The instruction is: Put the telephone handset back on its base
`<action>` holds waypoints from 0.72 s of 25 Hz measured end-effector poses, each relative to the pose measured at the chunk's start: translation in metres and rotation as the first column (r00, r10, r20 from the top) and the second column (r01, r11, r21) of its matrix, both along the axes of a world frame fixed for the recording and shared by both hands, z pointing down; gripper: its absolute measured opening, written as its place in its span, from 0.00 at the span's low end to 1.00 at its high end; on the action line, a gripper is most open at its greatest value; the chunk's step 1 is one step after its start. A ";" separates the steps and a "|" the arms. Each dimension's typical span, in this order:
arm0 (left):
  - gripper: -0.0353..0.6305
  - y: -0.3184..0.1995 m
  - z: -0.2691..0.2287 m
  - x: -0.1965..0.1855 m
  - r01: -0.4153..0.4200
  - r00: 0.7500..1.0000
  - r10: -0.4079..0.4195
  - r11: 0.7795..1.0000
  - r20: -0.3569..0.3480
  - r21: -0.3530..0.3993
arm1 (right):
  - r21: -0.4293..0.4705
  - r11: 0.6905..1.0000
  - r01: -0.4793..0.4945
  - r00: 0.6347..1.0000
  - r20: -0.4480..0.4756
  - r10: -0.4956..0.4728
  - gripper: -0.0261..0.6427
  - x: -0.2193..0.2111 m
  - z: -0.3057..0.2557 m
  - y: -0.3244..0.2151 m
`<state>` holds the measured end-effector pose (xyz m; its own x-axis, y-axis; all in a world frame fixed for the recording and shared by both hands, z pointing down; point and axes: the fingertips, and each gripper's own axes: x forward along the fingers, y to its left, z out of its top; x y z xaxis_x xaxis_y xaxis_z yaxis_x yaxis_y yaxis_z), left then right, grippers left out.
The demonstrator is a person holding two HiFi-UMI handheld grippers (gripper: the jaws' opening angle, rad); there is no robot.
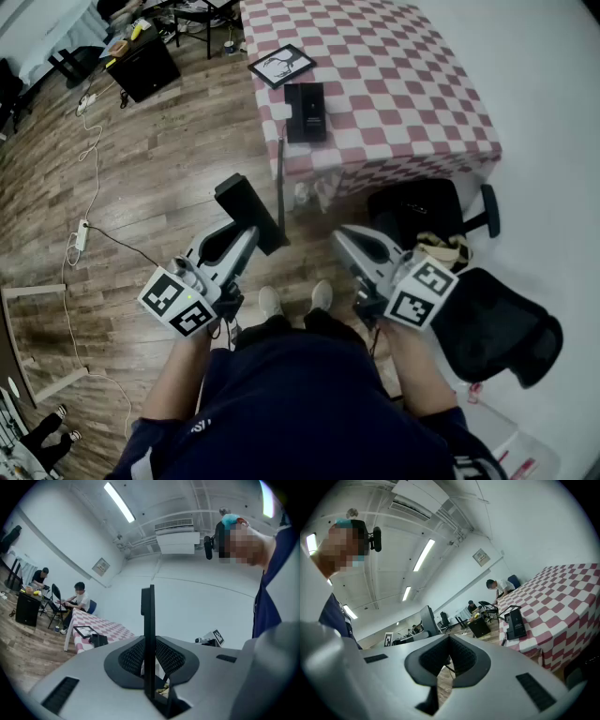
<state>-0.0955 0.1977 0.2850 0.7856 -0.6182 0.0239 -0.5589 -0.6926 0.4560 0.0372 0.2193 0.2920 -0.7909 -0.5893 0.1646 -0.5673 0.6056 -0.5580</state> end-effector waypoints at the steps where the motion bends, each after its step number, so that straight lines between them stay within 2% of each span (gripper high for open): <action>1: 0.19 0.000 0.000 0.001 0.000 1.000 0.000 1.000 0.001 0.000 | 0.003 1.000 0.001 1.000 -0.002 -0.001 0.06 0.001 -0.001 -0.001; 9: 0.19 0.003 0.003 0.013 0.006 1.000 -0.006 1.000 0.005 -0.005 | 0.009 1.000 0.007 1.000 -0.004 -0.007 0.06 0.013 -0.001 -0.004; 18: 0.19 0.011 0.006 0.030 0.038 0.999 -0.038 0.999 0.006 -0.011 | -0.038 0.999 -0.009 1.000 0.011 0.009 0.06 0.047 0.008 -0.003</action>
<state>-0.0650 0.2084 0.2905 0.7615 -0.6472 0.0352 -0.5873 -0.6660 0.4600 0.0843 0.2164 0.3000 -0.7875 -0.5898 0.1787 -0.5665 0.5786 -0.5868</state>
